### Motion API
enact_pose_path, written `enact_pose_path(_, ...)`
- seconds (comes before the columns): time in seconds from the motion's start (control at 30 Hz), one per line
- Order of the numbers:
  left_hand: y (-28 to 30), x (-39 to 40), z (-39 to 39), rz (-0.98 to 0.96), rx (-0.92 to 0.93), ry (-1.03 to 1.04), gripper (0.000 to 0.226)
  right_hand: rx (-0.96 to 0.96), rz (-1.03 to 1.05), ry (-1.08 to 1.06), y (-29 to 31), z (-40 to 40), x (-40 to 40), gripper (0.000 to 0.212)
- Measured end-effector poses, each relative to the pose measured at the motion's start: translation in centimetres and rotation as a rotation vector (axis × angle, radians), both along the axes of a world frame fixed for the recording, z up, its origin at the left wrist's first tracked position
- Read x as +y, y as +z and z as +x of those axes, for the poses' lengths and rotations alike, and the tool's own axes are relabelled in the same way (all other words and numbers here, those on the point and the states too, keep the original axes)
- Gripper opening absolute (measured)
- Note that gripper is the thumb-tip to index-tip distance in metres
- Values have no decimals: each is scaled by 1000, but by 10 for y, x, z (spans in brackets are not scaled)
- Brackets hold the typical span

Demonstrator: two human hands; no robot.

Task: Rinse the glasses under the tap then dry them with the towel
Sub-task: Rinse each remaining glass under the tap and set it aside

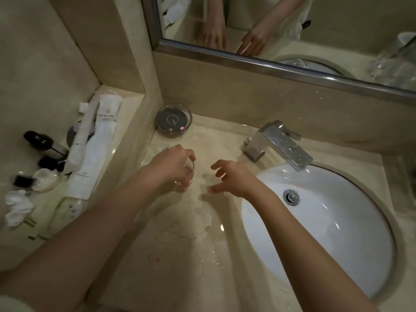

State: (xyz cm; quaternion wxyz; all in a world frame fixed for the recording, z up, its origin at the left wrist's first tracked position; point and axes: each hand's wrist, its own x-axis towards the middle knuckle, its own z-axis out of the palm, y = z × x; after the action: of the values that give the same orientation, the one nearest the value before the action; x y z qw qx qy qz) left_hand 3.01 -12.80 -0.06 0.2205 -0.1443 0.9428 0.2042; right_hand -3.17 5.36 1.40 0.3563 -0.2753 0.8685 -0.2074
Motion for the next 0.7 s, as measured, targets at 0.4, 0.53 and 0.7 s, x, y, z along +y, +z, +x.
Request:
enact_pose_path(0.4, -7, 139, -23, 245, 123, 18, 58, -143, -1, -356, -27, -7, 160, 60)
enact_pose_path(0.53, -16, 181, -29, 263, 143, 58, 62, -95, 3, -357, -30, -27, 200, 56)
enact_pose_path(0.7, -27, 215, -39, 279, 170, 142, 66, -48, -71, -407, -33, -68, 223, 46)
